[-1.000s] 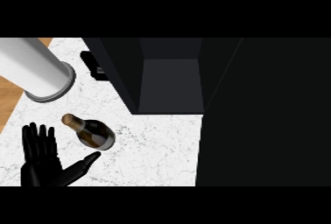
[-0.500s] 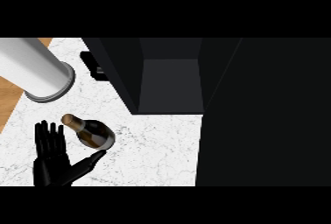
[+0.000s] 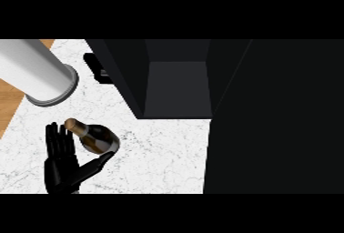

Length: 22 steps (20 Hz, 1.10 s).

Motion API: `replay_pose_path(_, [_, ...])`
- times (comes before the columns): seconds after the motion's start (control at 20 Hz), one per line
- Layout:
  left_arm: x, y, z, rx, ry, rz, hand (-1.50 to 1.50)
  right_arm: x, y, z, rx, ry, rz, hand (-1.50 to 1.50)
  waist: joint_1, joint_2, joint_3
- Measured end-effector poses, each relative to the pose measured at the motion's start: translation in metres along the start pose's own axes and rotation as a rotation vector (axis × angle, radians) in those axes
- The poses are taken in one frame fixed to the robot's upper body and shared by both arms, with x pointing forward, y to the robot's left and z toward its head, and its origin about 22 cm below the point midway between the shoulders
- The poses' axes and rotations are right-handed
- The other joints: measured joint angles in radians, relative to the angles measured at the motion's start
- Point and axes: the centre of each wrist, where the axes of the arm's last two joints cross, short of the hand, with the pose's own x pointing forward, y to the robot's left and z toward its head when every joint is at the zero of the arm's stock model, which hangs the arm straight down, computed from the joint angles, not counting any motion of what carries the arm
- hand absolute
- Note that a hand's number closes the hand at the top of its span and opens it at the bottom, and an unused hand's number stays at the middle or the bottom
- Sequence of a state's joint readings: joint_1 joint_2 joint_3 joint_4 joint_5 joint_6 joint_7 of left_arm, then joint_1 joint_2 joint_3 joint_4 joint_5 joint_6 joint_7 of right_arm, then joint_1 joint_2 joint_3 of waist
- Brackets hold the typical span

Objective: Pick up the wine, place it into the cabinet and close the cabinet

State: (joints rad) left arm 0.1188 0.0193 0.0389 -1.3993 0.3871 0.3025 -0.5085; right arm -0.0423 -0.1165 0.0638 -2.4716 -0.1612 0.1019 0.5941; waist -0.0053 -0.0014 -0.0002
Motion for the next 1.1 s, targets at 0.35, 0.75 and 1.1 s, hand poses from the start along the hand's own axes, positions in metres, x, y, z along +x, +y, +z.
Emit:
replay_pose_path(0.35, [-0.021,0.001,0.004,0.002,0.007,-0.001,-1.50,0.006,0.002,-0.002,0.005,0.010,0.001,-1.50,-0.001,0.000,0.000])
replay_pose_path(0.75, [-0.040,0.001,-0.005,-0.012,0.033,0.025,-1.50,0.004,0.003,-0.003,0.003,-0.011,0.008,-1.50,0.000,0.001,0.000])
replay_pose_path(1.1, [-0.053,0.004,-0.005,-0.008,0.018,0.064,-1.50,0.008,0.001,-0.003,-0.003,0.004,0.020,-1.50,-0.001,0.000,0.000])
